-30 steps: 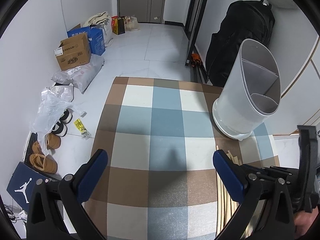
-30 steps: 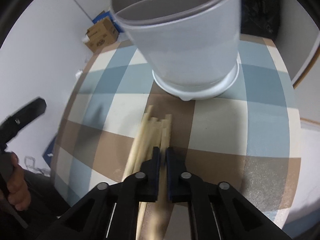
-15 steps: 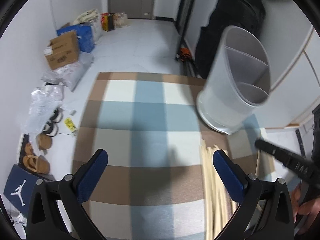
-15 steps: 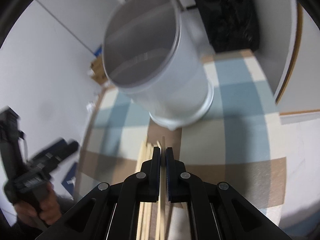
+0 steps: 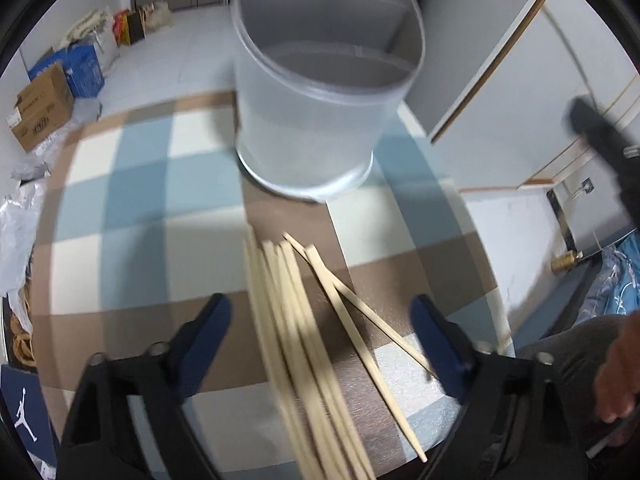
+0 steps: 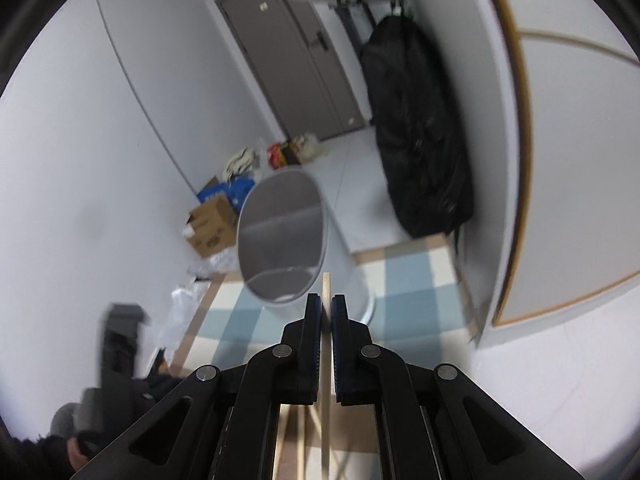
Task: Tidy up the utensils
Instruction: 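Lift the chopstick with the right gripper while the left gripper grasps another chopstick, then carry the chopsticks up over the holder and drop them into it, then lower the right gripper to the chopstick pile and grasp one chopstick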
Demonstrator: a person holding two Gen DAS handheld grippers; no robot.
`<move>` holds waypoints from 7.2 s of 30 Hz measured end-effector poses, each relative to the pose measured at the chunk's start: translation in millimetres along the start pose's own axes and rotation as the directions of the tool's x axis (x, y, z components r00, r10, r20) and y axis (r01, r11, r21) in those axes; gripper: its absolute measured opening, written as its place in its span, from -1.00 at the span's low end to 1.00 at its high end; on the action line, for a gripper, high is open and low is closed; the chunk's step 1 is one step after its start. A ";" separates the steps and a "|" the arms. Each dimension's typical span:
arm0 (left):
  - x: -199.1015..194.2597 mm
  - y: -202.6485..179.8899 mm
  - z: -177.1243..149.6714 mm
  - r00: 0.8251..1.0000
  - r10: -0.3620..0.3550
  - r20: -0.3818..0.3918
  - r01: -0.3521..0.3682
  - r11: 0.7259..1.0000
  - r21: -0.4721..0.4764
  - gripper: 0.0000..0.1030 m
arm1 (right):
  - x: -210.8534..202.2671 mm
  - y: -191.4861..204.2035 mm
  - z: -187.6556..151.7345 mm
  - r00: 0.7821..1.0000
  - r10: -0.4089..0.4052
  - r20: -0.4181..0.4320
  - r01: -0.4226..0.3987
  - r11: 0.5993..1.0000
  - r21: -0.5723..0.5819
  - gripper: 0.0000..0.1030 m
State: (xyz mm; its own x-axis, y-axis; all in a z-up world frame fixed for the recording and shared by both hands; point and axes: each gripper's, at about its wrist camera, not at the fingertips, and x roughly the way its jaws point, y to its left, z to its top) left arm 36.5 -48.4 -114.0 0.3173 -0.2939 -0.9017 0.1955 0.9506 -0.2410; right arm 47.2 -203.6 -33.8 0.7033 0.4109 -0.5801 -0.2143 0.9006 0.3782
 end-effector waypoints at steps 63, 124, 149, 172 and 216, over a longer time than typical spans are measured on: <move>-130.9 3.1 41.2 0.874 -0.098 0.477 0.148 0.987 -0.069 -0.95 | -21.6 47.0 53.0 0.994 0.039 0.107 -0.026 0.993 -0.112 -0.92; -99.1 25.3 133.3 0.606 -0.054 0.794 0.032 0.999 0.043 -0.95 | 75.9 42.7 141.1 0.937 0.149 0.316 -0.063 0.962 -0.265 -0.92; -121.9 25.2 96.5 0.807 -0.107 0.581 0.094 0.994 0.054 0.11 | 7.6 10.4 89.8 0.956 0.191 0.223 -0.181 0.981 -0.063 0.42; -95.7 45.4 -6.0 0.865 0.151 0.478 -0.068 0.980 -0.188 0.63 | 19.0 24.4 -9.7 0.982 0.111 -0.150 -0.124 0.989 -0.080 0.89; -57.5 83.1 -30.3 0.943 0.144 0.301 -0.094 0.980 -0.173 0.65 | 145.8 36.4 -59.3 0.858 -0.300 -0.416 0.144 0.919 -0.367 -0.93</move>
State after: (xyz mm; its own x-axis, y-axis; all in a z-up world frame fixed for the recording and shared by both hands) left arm 6.4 50.6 -93.1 0.6064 -0.1701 -0.7767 0.0008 0.9770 -0.2133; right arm 101.8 -102.6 -147.4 0.3863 0.1413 -0.9115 -0.3448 0.9387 -0.0006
